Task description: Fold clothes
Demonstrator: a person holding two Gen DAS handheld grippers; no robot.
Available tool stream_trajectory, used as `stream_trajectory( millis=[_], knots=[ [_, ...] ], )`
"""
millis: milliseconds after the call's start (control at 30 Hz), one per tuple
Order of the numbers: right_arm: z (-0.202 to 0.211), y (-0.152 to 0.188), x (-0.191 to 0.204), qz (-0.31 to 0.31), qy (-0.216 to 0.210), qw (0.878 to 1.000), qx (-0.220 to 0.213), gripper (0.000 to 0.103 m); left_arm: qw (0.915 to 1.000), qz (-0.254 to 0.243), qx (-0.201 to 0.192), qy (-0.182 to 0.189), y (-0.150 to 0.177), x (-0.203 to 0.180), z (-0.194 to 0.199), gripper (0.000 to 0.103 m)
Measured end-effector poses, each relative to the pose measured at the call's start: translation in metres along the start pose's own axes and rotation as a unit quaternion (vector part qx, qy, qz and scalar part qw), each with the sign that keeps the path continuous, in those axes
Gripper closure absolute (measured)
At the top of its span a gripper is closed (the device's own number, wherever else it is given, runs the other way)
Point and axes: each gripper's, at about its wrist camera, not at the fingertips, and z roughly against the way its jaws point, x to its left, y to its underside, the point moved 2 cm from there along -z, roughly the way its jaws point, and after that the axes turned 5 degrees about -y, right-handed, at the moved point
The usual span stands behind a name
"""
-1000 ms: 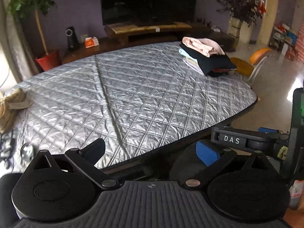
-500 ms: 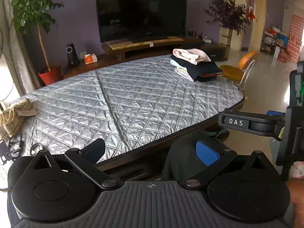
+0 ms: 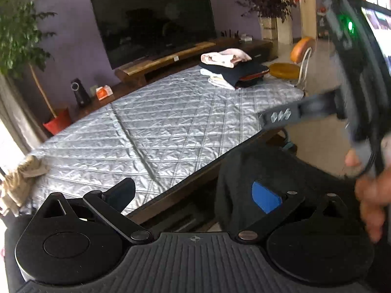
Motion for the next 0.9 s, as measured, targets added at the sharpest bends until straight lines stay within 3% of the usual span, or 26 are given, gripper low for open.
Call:
stream_trajectory(
  millis=[100, 200, 333, 500, 900],
  knots=[
    [-0.007, -0.002, -0.013, -0.029, -0.013, 0.999, 0.021, 0.001, 0.9999, 0.001, 0.011, -0.003, 0.002, 0.002, -0.005, 0.001],
    [-0.006, -0.003, -0.017, -0.031, -0.02, 0.999, 0.02, 0.001, 0.9997, 0.013, 0.012, -0.02, 0.001, 0.009, -0.007, 0.001],
    [-0.001, 0.0, -0.009, -0.008, -0.026, 1.0, 0.007, 0.001, 0.9985, 0.051, 0.013, -0.015, 0.003, 0.024, -0.012, 0.001],
    [-0.011, 0.006, -0.001, -0.001, -0.031, 0.999, 0.023, 0.001, 0.9984, 0.04, 0.03, -0.026, 0.012, 0.024, -0.028, 0.001],
    [-0.021, 0.009, -0.003, -0.008, -0.022, 0.999, 0.044, 0.001, 0.9978, 0.049, 0.042, -0.014, 0.016, 0.026, -0.033, 0.001]
  ],
)
